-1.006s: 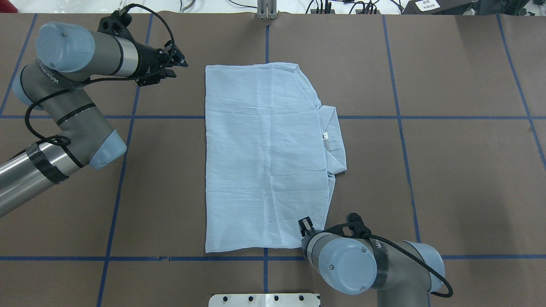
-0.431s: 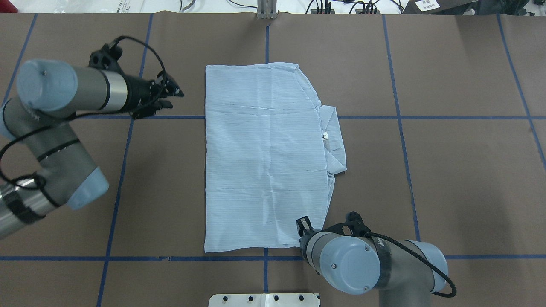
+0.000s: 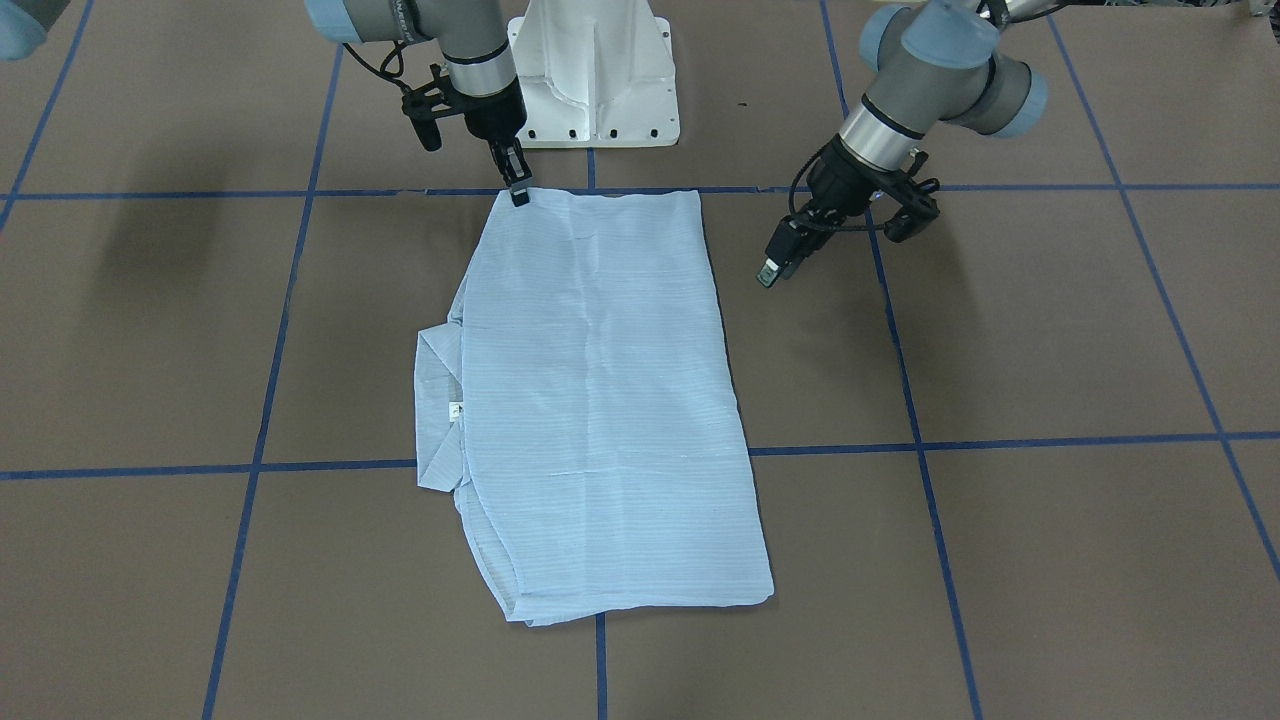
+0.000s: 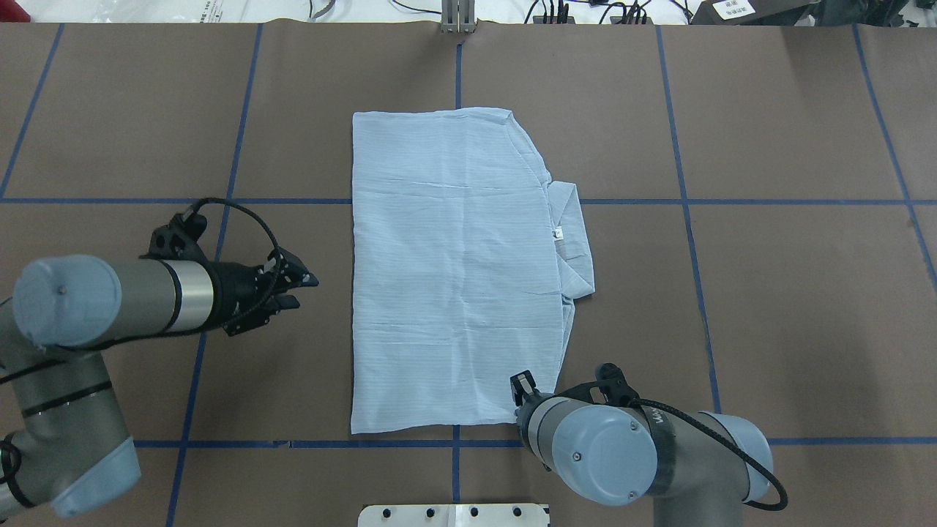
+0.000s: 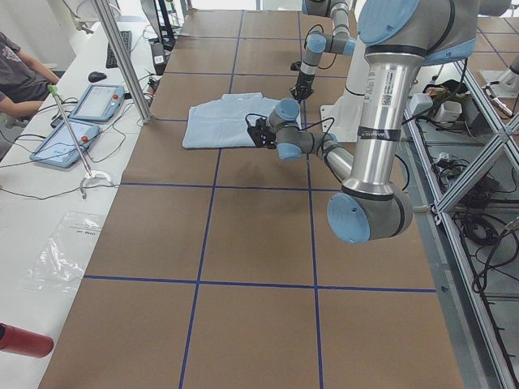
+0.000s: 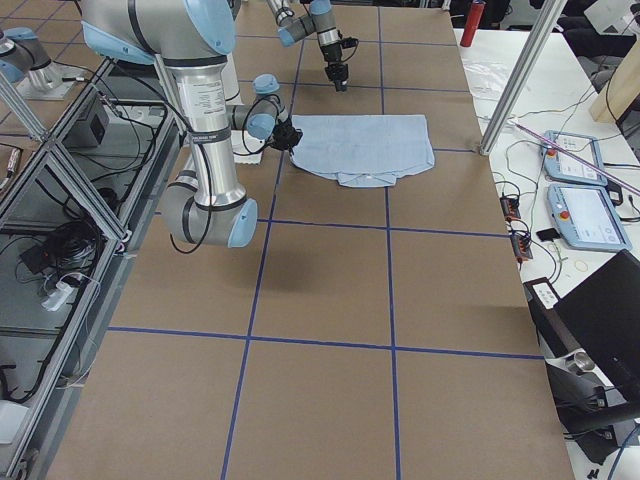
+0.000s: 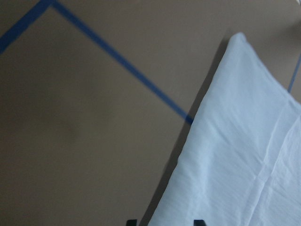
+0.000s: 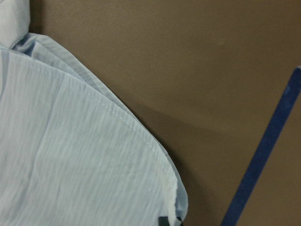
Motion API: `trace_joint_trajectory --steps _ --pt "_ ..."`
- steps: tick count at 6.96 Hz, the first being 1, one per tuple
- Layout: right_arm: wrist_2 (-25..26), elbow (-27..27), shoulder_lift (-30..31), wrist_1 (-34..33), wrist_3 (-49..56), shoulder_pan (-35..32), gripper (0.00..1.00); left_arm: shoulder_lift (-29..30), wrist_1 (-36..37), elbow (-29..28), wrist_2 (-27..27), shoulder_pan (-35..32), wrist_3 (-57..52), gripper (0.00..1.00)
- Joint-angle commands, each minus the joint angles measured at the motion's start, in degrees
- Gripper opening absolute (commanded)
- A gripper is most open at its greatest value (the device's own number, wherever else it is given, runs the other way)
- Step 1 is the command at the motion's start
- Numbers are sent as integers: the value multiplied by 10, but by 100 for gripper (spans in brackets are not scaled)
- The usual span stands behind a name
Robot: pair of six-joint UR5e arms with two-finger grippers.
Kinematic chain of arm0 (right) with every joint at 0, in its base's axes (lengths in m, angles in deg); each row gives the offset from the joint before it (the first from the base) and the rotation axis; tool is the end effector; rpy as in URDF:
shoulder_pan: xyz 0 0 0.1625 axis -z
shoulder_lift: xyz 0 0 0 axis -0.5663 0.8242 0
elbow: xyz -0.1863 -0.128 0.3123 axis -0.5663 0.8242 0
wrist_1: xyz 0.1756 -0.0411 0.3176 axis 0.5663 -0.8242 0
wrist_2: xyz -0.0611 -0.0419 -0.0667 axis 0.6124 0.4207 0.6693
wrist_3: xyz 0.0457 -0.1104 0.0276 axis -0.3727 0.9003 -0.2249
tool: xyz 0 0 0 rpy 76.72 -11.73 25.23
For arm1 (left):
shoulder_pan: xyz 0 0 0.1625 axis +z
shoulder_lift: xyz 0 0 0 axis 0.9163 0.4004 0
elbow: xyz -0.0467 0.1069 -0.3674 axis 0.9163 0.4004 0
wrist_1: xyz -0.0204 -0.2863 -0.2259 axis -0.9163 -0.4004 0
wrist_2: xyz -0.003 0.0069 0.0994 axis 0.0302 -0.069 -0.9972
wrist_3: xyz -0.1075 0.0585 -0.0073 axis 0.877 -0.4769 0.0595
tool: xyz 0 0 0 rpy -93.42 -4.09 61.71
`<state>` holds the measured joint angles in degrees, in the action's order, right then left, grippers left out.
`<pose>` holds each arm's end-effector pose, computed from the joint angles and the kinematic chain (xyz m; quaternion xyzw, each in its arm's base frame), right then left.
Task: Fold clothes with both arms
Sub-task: 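Move the left gripper to the shirt's near corner beside the right gripper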
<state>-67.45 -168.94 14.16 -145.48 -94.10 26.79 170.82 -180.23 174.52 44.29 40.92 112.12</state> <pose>-0.5215 -0.2156 0.2836 -0.1655 -0.4016 0.5347 0.7249 0.4064 -0.3258 0.3343 -0.0633 0.5799 -0.3412 0.7371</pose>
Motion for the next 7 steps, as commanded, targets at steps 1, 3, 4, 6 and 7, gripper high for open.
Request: trace_joint_trajectory --steps 1,3,4,6,7 --pt "0 0 -2 0 0 1 0 1 50 20 -77 109 65 55" --pt "0 0 -2 0 0 1 0 5 54 16 -81 142 70 61" --pt "0 0 -2 0 0 1 0 20 81 12 -81 156 70 61" --pt "0 0 -2 0 0 1 0 37 104 10 -81 170 70 61" --pt "0 0 2 0 1 1 0 39 104 5 -81 179 72 61"
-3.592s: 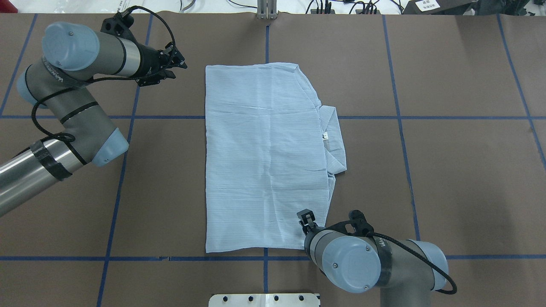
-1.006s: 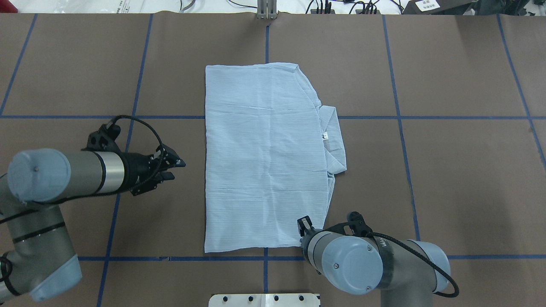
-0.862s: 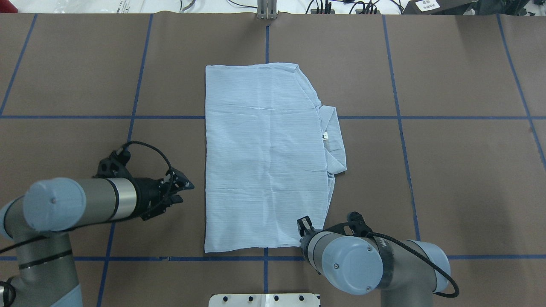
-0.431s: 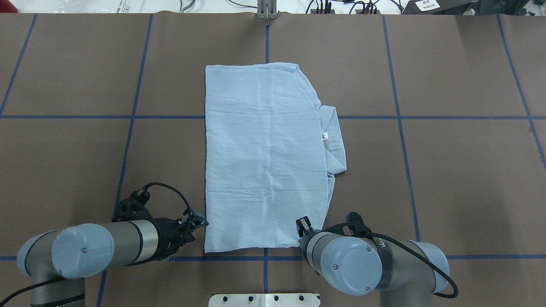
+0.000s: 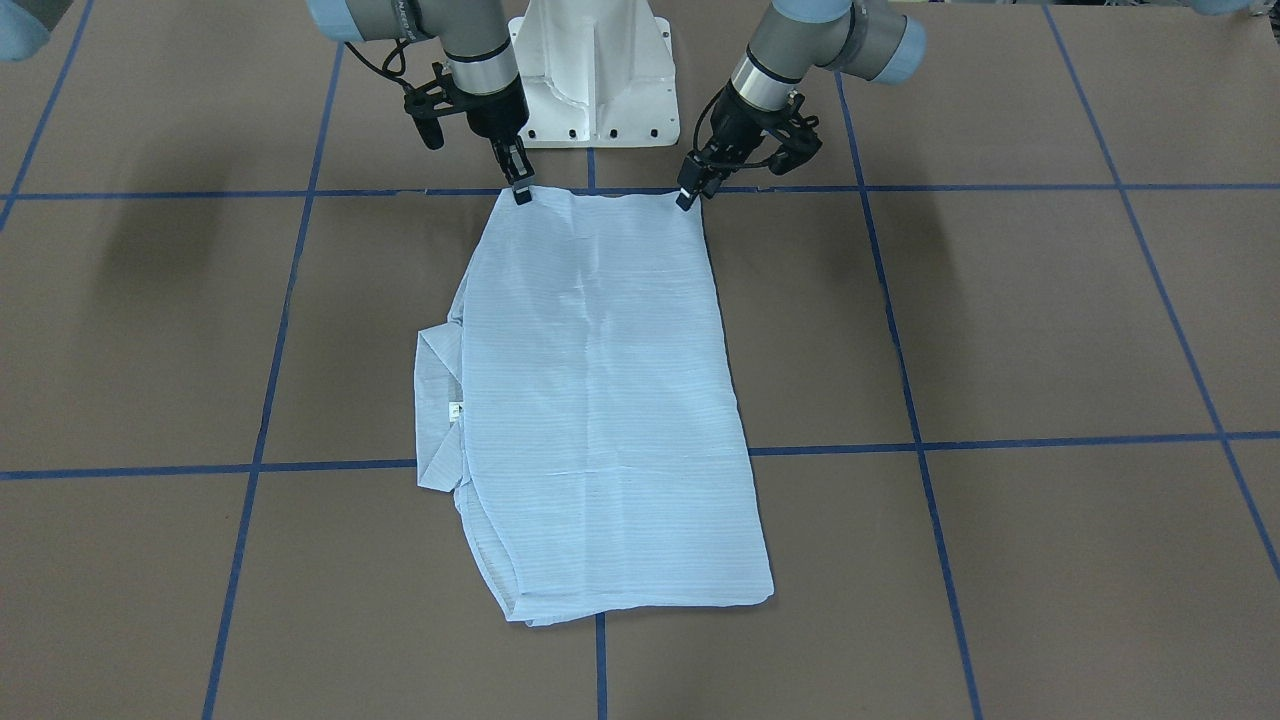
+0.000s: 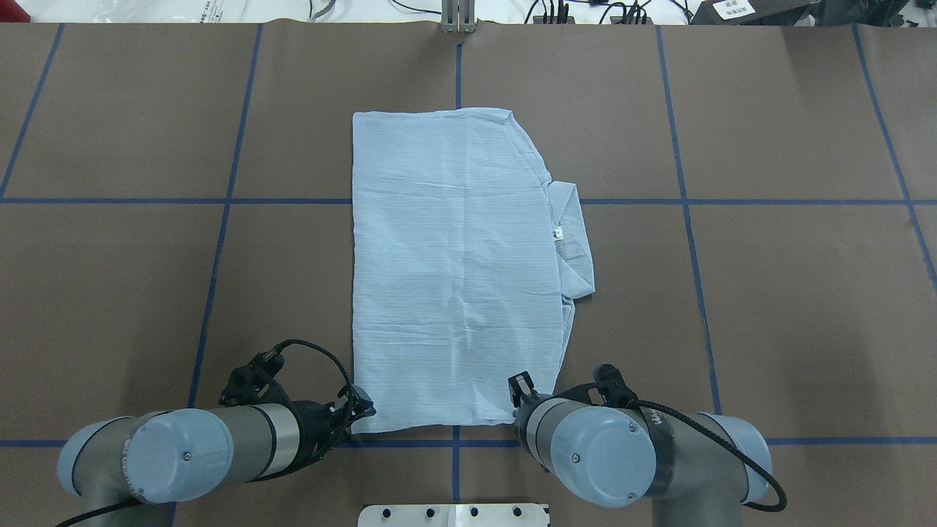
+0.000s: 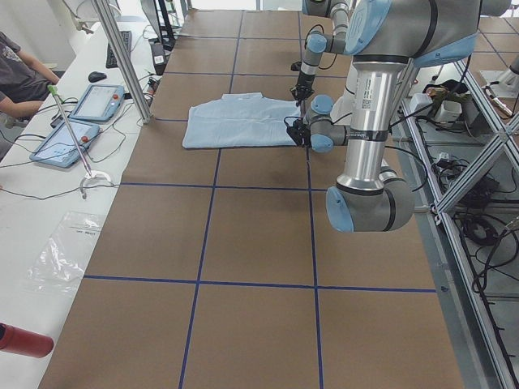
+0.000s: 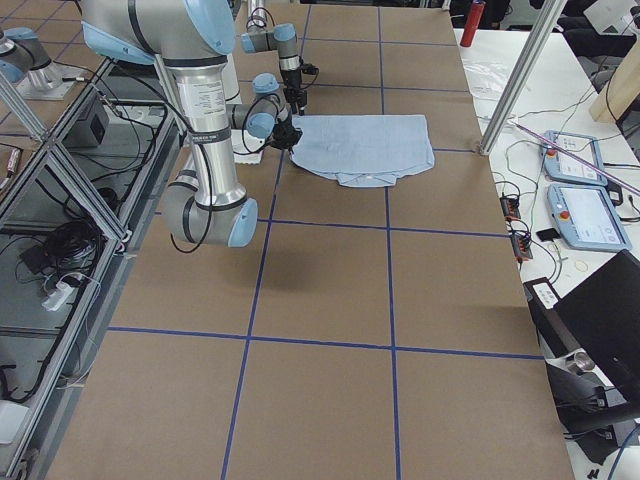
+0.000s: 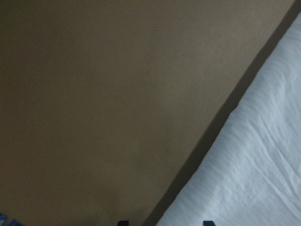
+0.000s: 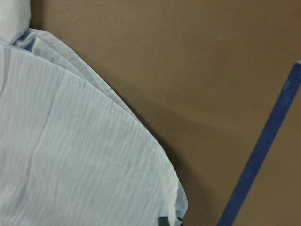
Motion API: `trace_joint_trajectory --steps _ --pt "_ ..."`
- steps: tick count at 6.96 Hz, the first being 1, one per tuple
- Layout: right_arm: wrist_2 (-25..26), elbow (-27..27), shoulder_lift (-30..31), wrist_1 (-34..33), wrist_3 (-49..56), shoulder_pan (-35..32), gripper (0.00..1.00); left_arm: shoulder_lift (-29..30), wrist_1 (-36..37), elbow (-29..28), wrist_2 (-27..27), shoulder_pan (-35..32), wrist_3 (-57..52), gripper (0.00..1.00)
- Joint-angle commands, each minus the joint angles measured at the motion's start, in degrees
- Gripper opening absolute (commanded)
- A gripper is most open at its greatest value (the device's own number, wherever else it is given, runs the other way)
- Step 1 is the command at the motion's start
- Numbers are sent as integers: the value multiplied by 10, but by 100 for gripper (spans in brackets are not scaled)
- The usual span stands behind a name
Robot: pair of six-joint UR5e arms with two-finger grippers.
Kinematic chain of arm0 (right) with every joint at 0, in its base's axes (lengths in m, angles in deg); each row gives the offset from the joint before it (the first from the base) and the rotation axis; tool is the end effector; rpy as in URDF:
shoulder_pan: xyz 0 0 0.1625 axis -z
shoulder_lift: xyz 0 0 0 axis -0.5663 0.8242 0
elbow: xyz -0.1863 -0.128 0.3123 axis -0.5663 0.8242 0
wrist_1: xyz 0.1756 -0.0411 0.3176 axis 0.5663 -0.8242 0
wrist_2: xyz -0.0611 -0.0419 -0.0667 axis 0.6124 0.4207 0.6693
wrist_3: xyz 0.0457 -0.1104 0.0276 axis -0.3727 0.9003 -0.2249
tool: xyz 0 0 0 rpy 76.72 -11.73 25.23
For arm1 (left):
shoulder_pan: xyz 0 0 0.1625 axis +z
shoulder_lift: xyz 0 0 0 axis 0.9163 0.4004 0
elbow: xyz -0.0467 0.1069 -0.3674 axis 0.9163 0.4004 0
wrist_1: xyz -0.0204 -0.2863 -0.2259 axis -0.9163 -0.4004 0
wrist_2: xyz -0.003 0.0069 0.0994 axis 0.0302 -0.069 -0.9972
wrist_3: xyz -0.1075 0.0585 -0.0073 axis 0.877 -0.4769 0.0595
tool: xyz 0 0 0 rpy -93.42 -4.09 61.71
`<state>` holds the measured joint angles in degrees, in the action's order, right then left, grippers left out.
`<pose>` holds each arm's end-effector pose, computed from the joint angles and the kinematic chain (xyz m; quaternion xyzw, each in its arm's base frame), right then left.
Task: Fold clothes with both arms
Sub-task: 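Move the left gripper to the shirt's near corner beside the right gripper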
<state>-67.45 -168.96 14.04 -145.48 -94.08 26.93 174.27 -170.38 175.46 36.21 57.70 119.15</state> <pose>-0.5222 -0.2144 0.2823 -0.1665 -0.4024 0.5334 0.7252 0.4958 -0.2140 0.3221 -0.1165 0.5305 -0.3254 0.7740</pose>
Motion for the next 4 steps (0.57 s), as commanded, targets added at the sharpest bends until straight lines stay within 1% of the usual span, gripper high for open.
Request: trace_joint_trajectory --steps 1,2,3,4 --pt "0 0 3 -1 1 -1 0 4 5 -7 0 12 2 59" --pt "0 0 3 0 1 0 0 5 6 -7 0 11 5 44" --pt "0 0 2 -1 0 -1 0 6 6 -7 0 10 14 0" --pt "0 -1 3 -2 1 -1 0 7 6 -7 -1 7 15 0"
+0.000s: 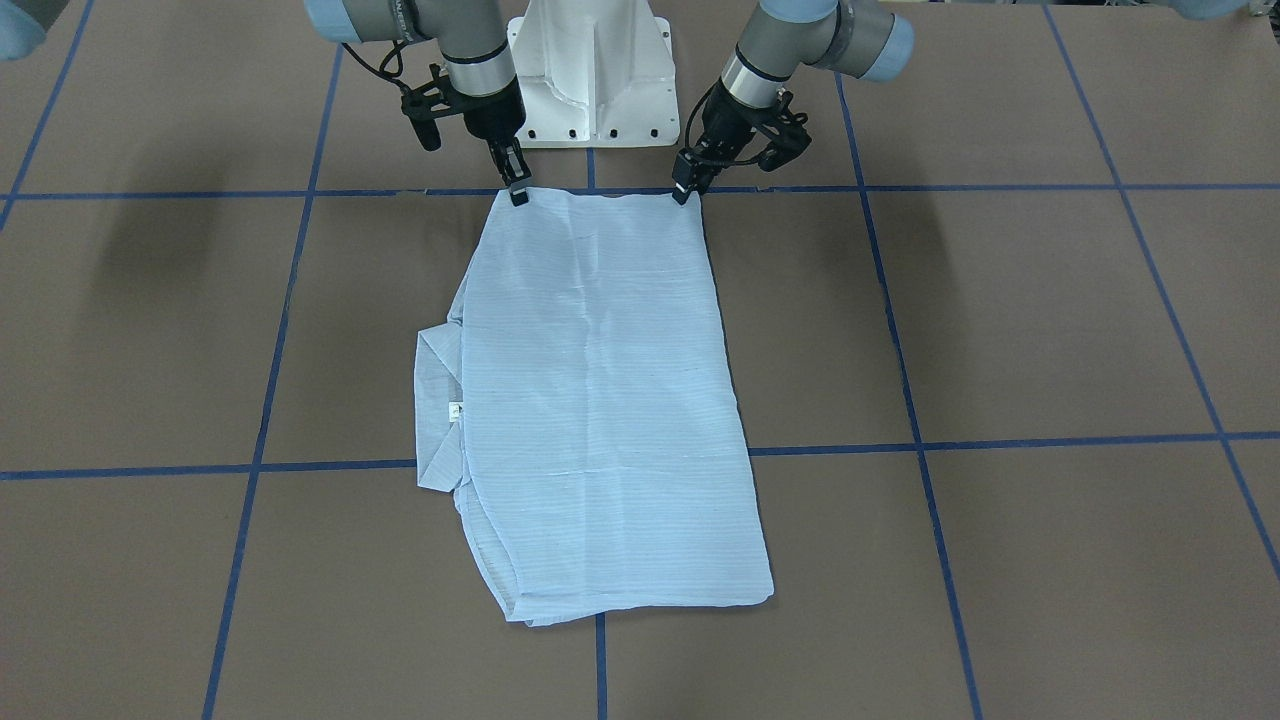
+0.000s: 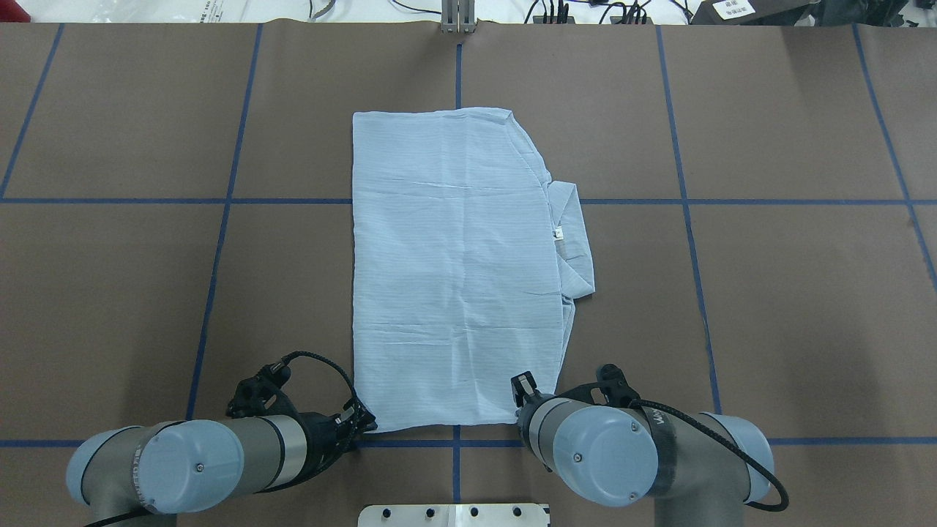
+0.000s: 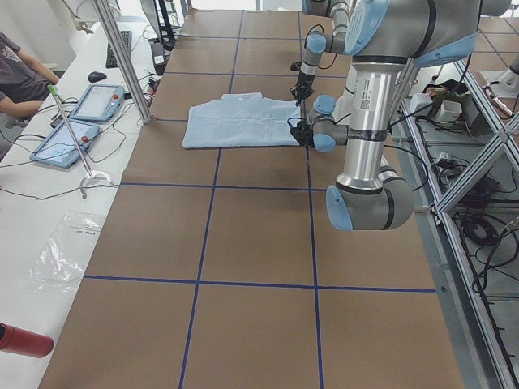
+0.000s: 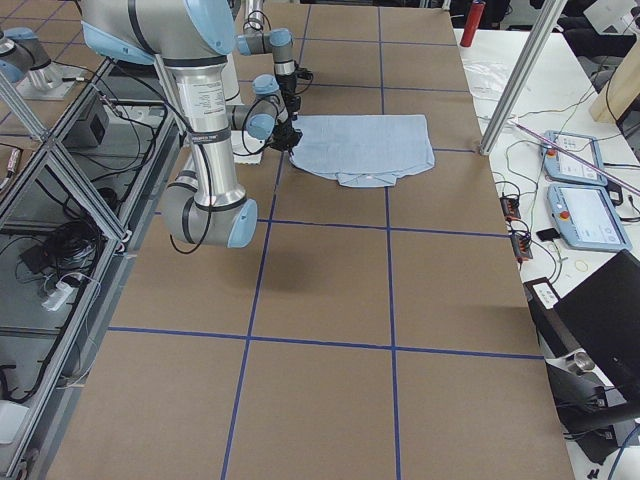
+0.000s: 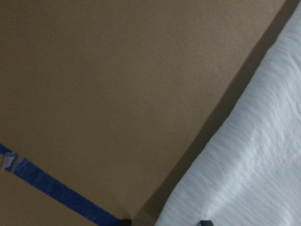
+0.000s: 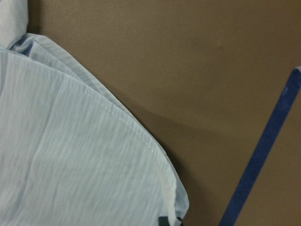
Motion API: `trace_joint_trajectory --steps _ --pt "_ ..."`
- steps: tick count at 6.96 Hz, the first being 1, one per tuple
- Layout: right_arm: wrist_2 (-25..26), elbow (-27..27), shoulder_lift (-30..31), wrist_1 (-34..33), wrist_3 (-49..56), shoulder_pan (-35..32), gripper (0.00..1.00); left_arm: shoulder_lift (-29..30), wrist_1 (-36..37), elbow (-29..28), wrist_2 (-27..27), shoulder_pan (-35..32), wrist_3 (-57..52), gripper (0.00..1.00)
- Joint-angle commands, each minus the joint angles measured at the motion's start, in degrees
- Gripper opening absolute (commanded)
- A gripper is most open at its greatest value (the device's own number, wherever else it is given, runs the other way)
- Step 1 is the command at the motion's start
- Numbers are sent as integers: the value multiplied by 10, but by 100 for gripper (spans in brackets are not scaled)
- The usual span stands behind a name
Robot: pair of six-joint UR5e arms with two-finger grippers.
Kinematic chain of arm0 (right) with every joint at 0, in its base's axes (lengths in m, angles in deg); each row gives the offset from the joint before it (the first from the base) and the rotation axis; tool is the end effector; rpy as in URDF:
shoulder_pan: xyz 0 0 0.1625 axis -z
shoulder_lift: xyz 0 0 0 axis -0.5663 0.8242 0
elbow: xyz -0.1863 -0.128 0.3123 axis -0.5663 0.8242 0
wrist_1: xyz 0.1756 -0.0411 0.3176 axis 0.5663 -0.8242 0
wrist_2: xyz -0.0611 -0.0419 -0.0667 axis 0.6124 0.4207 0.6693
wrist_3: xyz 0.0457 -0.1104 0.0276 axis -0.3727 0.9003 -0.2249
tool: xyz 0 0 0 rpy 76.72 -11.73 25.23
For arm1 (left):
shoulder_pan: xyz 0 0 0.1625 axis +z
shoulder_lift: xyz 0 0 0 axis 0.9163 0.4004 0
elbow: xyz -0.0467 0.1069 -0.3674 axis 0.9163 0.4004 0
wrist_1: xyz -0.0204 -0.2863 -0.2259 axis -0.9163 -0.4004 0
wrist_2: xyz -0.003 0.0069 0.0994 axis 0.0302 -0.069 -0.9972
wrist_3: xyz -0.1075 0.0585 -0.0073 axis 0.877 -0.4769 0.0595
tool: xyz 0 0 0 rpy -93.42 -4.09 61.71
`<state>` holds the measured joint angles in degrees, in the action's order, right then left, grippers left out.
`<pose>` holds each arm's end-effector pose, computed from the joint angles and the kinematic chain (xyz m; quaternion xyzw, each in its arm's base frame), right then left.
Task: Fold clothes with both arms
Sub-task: 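Move the left gripper to the shirt's near corner beside the right gripper, then grasp the near edge with both grippers and fold it over the far edge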
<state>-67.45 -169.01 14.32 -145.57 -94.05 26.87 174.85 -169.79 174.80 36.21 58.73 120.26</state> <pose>-0.5212 -0.2148 0.2849 -0.1650 -0.4003 0.5342 0.7261 0.5040 -0.2057 0.3235 -0.1251 0.5235 -0.3271 0.7767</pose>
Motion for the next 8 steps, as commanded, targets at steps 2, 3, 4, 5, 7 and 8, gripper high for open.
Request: trace_joint_trajectory --steps 2,3,4,5,7,8 --pt "0 -8 -3 -13 0 1 0 5 0 30 0 -24 3 0" --pt "0 -22 -3 -30 0 1 0 5 11 52 1 -26 3 0" --pt "0 -30 -3 -42 0 1 0 6 25 67 1 -26 3 0" --pt "2 -32 0 -42 0 3 0 5 26 74 1 -27 4 0" --pt "9 -111 8 -89 -1 30 0 -1 48 140 -2 -21 44 0" --pt "8 -174 5 -144 -1 20 0 7 100 201 1 -21 46 0"
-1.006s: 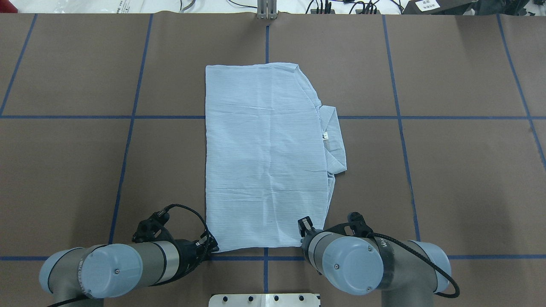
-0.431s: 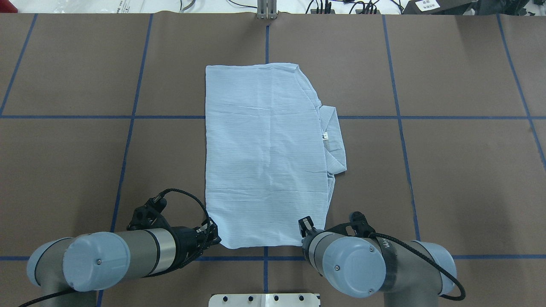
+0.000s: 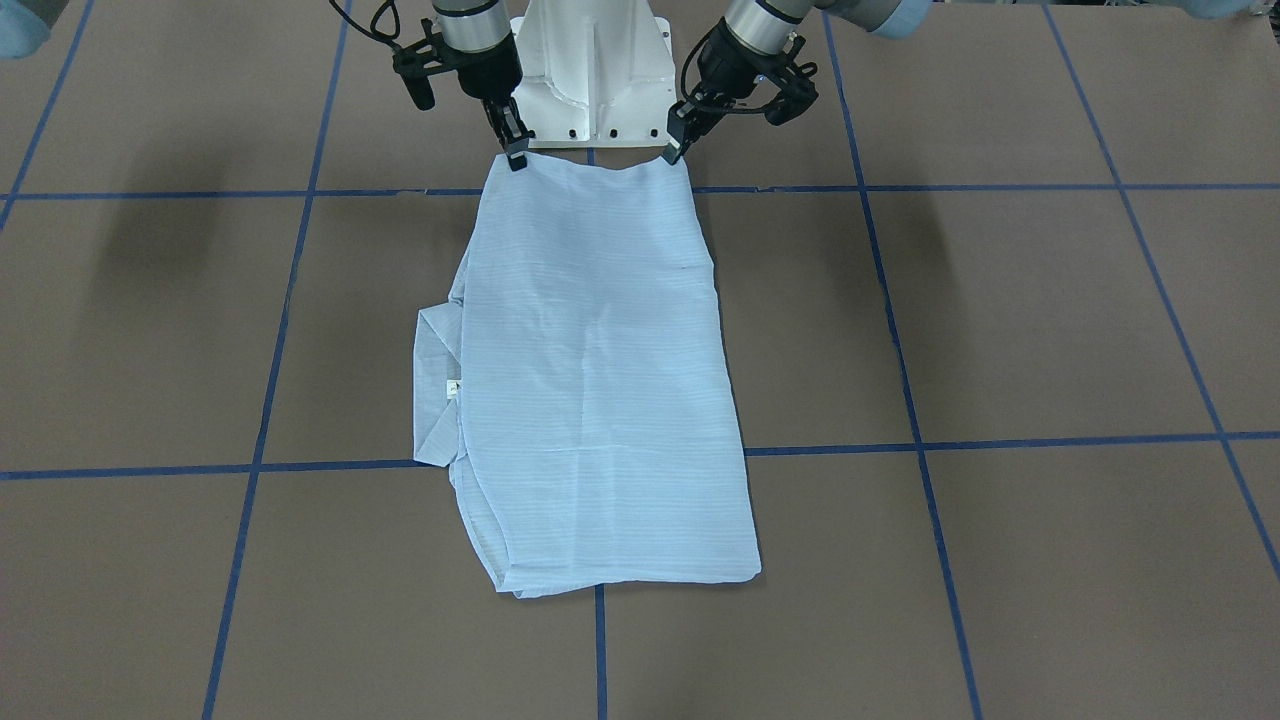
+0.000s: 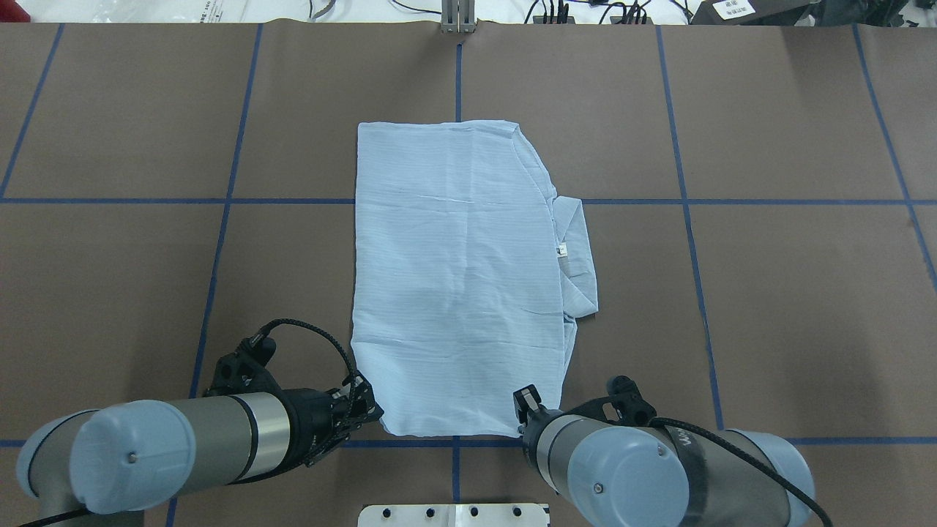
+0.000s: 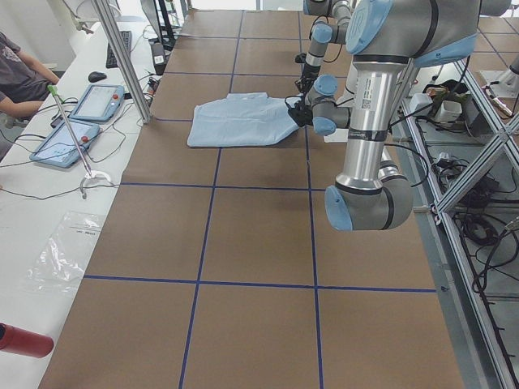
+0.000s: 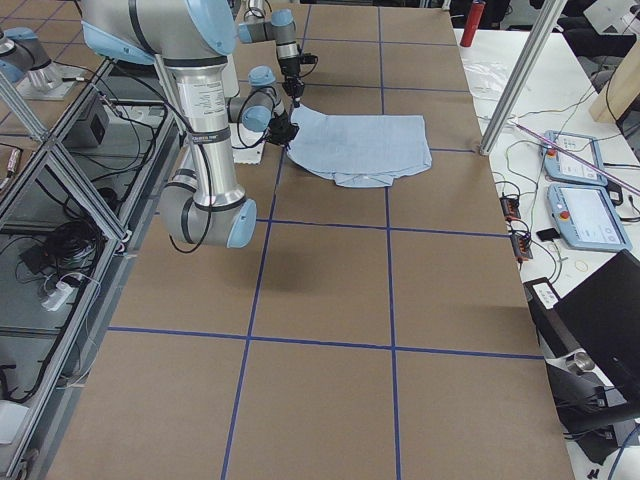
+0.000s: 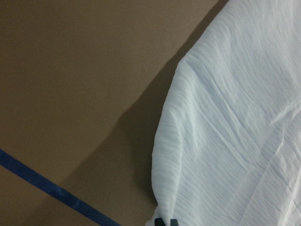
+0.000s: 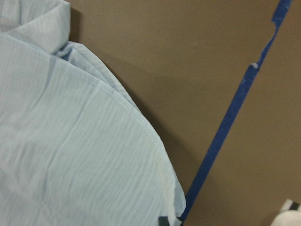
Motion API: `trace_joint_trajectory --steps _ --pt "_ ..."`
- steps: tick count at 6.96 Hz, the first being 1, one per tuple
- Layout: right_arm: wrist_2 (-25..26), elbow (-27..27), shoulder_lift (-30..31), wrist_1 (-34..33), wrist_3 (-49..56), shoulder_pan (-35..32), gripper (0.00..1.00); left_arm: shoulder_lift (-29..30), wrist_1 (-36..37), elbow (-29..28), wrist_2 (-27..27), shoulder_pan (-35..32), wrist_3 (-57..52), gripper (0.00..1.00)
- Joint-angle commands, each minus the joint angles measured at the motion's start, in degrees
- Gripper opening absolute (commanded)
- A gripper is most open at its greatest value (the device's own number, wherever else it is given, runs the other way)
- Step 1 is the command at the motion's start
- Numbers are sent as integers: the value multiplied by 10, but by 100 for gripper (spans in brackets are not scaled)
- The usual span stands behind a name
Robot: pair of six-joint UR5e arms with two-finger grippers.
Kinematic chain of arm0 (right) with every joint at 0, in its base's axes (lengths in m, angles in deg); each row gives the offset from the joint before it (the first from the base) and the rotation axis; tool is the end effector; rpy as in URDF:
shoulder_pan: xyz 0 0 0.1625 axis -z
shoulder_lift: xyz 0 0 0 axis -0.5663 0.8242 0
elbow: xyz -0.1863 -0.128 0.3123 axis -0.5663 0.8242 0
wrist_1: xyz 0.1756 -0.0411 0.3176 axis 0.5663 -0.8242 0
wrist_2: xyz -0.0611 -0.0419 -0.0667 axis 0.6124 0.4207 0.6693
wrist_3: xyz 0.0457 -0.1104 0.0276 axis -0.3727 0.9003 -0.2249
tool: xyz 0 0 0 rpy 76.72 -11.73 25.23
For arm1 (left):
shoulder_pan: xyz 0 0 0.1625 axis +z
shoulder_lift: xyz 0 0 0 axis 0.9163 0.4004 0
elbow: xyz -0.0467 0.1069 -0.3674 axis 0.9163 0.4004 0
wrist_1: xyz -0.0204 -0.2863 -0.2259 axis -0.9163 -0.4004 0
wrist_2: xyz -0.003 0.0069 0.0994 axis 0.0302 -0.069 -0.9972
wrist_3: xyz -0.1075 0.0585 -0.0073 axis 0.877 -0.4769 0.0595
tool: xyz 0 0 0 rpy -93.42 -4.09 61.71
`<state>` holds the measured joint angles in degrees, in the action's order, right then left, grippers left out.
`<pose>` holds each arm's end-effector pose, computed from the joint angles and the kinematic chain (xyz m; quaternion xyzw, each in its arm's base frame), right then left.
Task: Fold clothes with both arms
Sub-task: 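Grasp the near edge with both grippers and fold it over the far edge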
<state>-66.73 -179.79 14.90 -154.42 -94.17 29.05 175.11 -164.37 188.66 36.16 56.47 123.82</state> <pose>-0.4797 -0.1917 0.2427 -0.1732 -0.4087 0.5207 0.7293 0.4386 -0.2156 0.2348 -0.1478 0.5822 -0.3487 0.7195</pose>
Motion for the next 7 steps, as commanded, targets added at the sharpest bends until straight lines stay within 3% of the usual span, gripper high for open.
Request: trace_joint_trajectory --steps 1,2,4,5,7 --pt "-10 -67 -7 -66 9 -36 0 15 70 73 3 -33 -4 0" --pt "-19 -33 -33 -59 37 -96 0 55 73 27 27 -106 -66 0" --pt "-120 134 -154 -53 134 -238 0 147 61 -136 59 -204 -144 0" --pt "-159 201 -174 -11 174 -282 0 163 48 -191 59 -238 -172 0" --pt "-185 367 -255 51 205 -320 0 213 -27 -316 59 -280 -181 0"
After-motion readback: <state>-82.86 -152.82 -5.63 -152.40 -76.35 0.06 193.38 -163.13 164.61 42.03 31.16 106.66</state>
